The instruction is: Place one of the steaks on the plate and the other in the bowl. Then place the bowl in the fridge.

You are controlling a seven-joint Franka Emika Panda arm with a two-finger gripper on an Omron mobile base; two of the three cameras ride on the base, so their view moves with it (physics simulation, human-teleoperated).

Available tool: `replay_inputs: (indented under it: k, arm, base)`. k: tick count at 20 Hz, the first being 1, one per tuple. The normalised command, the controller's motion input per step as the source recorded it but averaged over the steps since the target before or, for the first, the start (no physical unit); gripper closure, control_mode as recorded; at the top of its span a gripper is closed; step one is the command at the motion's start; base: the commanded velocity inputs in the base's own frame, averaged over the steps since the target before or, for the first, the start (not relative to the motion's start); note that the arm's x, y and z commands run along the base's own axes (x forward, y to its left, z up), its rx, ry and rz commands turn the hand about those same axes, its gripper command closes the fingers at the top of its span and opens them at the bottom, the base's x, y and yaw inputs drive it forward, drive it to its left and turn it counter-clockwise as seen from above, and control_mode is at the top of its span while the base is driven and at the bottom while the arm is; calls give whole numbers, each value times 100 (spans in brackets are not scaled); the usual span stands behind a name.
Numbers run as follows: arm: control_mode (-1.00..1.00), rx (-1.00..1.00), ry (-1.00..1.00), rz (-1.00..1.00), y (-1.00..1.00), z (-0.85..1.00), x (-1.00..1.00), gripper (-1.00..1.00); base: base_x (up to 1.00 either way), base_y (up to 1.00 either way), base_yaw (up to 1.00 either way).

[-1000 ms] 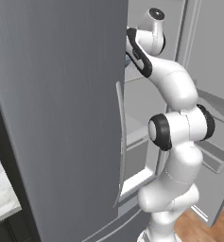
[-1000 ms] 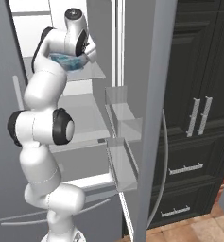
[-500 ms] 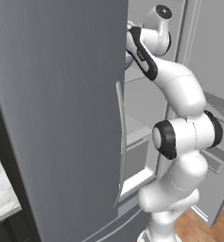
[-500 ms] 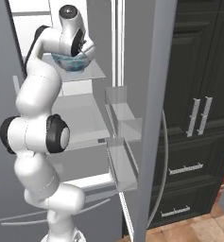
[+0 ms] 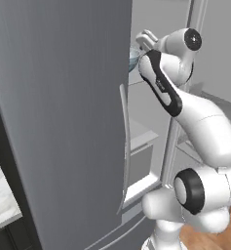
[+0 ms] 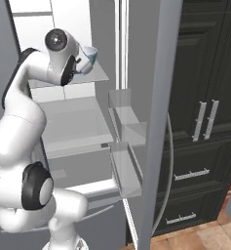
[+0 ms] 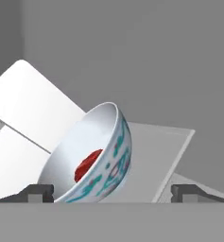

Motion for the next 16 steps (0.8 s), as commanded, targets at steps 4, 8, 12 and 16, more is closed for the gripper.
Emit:
replay_inputs:
  k: [4,8,12,16]
  arm:
    - [-100,9,-10,0,-1,48,-100,-100]
    - [-100,14,-12,0,0,58,-100,-100]
    - [-100,5,6,0,0,12,-100,-100]
    - [-100,0,13,0,0,-1,-100,-100]
  base:
    - [0,0,0]
    - [0,0,0]
    - [0,0,0]
    - [0,0,0]
